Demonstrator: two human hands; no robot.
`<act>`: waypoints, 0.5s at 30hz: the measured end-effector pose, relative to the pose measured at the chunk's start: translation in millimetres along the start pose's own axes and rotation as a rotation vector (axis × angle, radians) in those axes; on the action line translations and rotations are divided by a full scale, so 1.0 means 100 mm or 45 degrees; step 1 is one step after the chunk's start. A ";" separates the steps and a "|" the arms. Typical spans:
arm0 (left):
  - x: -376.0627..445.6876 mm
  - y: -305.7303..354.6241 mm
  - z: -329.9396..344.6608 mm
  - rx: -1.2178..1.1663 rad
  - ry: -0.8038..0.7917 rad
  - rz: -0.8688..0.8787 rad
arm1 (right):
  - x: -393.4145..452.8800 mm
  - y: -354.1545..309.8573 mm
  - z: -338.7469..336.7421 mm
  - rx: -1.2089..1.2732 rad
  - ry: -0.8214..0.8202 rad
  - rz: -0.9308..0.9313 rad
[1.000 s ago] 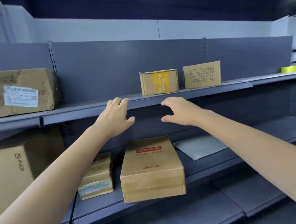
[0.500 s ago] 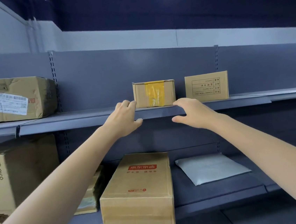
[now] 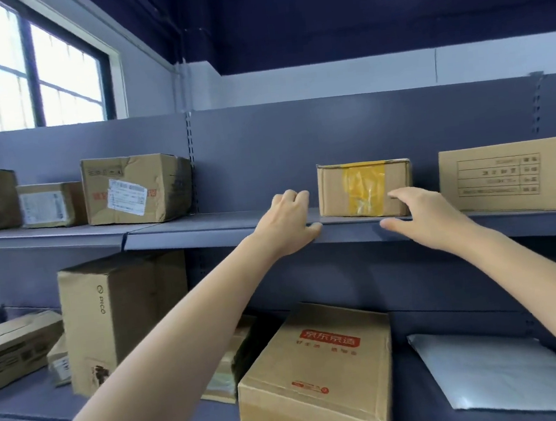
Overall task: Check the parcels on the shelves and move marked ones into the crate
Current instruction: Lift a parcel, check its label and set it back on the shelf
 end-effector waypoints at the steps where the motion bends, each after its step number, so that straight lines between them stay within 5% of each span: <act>1: 0.05 -0.04 -0.01 -0.007 0.014 -0.014 | 0.05 0.01 0.03 0.003 0.016 0.024; 10: 0.56 -0.21 0.05 -0.153 0.050 -0.086 | 0.32 0.11 0.06 0.115 0.417 0.174; 15: 0.77 -0.18 0.16 -0.216 -0.034 -0.149 | 0.44 0.19 0.07 0.162 0.282 0.308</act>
Point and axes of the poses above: each hand's wrist, its own x-axis towards the middle knuckle, its own z-axis out of the palm, y = z × x, the point moved 1 cm from there along x, towards the middle knuckle, and after that the axes turned 10 degrees about -y, right-handed, at the moved point
